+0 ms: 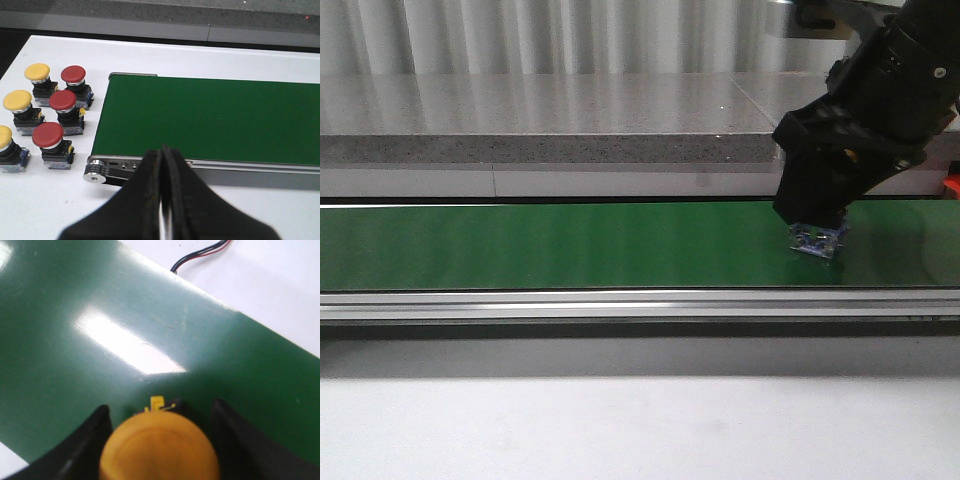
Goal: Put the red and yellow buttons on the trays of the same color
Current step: 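Grasp the yellow button on the belt with the right gripper, then carry the yellow button into the yellow tray and open the right gripper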
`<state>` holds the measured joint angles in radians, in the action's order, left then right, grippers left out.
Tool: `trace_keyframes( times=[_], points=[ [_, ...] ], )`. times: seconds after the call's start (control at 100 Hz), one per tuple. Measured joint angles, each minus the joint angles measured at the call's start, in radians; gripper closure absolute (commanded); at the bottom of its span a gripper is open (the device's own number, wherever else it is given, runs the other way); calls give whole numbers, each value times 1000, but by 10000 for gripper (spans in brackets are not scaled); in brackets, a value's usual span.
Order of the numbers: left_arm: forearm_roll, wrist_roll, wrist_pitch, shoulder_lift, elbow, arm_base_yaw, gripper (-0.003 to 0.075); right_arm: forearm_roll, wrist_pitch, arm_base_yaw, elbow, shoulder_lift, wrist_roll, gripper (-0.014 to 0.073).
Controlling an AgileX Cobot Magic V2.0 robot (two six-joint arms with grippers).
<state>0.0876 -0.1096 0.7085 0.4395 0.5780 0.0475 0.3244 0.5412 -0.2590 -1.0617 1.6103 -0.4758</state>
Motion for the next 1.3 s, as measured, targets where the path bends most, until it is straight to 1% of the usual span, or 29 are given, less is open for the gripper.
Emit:
trace_keyframes(
  times=[0.04, 0.08, 0.28, 0.45, 0.61, 0.7, 0.87, 1.06, 1.18, 1.3],
  points=[
    [0, 0, 0, 0, 0, 0, 741, 1, -3, 0, 0, 0, 0, 390],
    [0, 0, 0, 0, 0, 0, 741, 2, -3, 0, 0, 0, 0, 414],
    [0, 0, 0, 0, 0, 0, 741, 3, 13, 13, 0, -11, 27, 416],
    [0, 0, 0, 0, 0, 0, 741, 7, 17, 95, 0, -76, 113, 416],
    [0, 0, 0, 0, 0, 0, 741, 7, 36, 236, 0, -159, 172, 416],
    [0, 0, 0, 0, 0, 0, 741, 5, 44, 341, 0, -189, 194, 416],
    [0, 0, 0, 0, 0, 0, 741, -1, 61, 554, 6, -200, 240, 416],
    [0, 0, 0, 0, 0, 0, 741, -3, 51, 750, 40, -200, 299, 416],
    [0, 0, 0, 0, 0, 0, 741, -3, 16, 826, 65, -193, 349, 416],
    [0, 0, 0, 0, 0, 0, 741, -3, -26, 848, 104, -162, 363, 416]
  ],
)
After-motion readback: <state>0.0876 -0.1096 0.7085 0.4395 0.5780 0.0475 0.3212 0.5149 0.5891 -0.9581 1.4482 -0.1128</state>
